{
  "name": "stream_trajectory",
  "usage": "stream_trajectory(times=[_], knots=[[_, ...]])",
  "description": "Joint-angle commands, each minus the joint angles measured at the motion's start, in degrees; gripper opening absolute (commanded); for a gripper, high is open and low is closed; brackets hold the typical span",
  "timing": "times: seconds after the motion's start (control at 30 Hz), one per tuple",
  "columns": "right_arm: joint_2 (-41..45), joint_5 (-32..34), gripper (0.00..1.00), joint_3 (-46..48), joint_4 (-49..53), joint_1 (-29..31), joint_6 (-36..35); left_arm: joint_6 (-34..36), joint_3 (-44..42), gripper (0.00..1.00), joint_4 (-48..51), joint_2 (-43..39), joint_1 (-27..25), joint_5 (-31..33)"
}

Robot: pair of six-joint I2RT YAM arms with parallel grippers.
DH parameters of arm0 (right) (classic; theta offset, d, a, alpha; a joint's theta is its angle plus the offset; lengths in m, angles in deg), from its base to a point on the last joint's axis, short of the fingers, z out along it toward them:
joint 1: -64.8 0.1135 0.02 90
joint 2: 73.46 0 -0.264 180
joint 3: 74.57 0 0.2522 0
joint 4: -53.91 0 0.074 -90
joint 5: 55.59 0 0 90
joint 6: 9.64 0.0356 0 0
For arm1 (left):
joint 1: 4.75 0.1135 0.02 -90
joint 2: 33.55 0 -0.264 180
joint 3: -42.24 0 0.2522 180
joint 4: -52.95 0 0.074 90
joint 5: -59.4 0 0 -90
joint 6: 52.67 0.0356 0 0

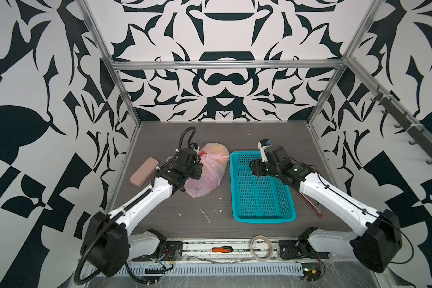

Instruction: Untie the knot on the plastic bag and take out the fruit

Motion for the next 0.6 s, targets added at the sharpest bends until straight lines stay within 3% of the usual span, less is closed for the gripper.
stream_trajectory(times=[0.0,0.3,0.57], knots=[[-2.7,3.2,0.67,-5.0,-3.0,1.5,-1.7,-1.2,-3.0,0.00,-0.6,-3.1,0.3,2.5],[-18.4,2.0,0.66,-20.5,-4.8,4.6,-13.9,7.7,-5.5,0.00,-10.9,0.8,0.5,7.5],[-31.3,3.8,0.66,-33.1,-2.3,9.4,-24.4,11.6,-3.1,0.00,-14.3,5.9,2.0,5.5]])
